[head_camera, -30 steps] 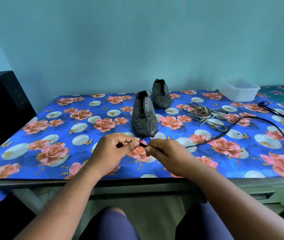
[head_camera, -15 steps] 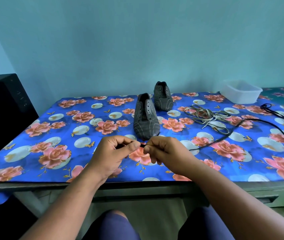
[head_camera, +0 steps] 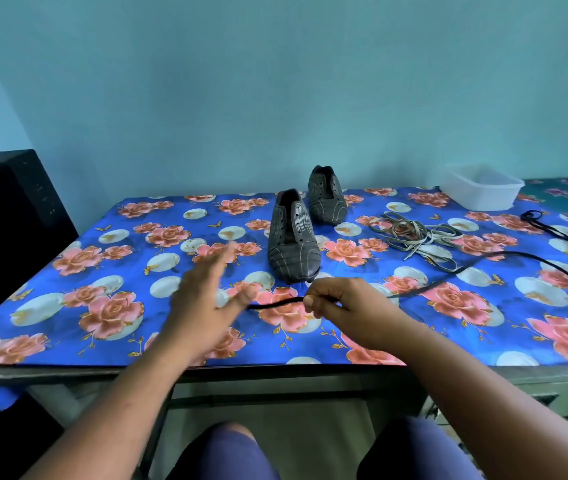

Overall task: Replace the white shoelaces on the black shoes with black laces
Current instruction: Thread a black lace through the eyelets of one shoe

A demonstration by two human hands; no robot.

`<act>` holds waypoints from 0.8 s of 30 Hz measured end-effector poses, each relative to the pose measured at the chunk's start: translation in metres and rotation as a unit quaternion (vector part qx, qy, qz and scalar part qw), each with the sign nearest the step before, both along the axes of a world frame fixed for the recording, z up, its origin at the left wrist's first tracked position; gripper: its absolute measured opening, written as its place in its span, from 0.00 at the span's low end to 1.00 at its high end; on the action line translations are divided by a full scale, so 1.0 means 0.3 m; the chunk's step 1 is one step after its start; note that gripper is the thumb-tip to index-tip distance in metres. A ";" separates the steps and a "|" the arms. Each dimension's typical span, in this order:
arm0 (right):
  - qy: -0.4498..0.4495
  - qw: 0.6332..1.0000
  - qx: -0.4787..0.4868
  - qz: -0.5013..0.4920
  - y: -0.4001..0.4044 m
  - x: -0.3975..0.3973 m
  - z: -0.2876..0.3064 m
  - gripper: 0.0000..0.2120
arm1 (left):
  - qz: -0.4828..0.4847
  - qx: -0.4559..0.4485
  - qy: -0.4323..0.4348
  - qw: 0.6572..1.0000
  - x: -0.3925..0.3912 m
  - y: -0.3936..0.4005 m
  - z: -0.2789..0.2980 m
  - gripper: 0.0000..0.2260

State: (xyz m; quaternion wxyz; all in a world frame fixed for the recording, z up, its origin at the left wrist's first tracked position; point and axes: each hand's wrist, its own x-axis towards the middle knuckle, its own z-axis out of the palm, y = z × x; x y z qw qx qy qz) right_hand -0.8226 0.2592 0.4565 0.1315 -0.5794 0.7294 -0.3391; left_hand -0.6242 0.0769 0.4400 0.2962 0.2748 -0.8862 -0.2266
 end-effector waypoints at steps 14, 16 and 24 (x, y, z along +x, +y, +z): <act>-0.006 1.000 -0.019 -0.018 0.024 -0.002 0.003 0.11 | -0.097 0.010 0.007 0.995 -0.059 0.004 -0.009 0.18; 0.002 0.998 -0.023 -0.053 0.050 -0.047 0.013 0.12 | -0.045 0.007 0.005 0.999 -0.007 -0.091 -0.019 0.18; 0.009 0.998 -0.002 -0.061 0.057 -0.072 0.006 0.12 | 0.082 -0.099 -0.129 0.983 0.017 -0.088 -0.016 0.17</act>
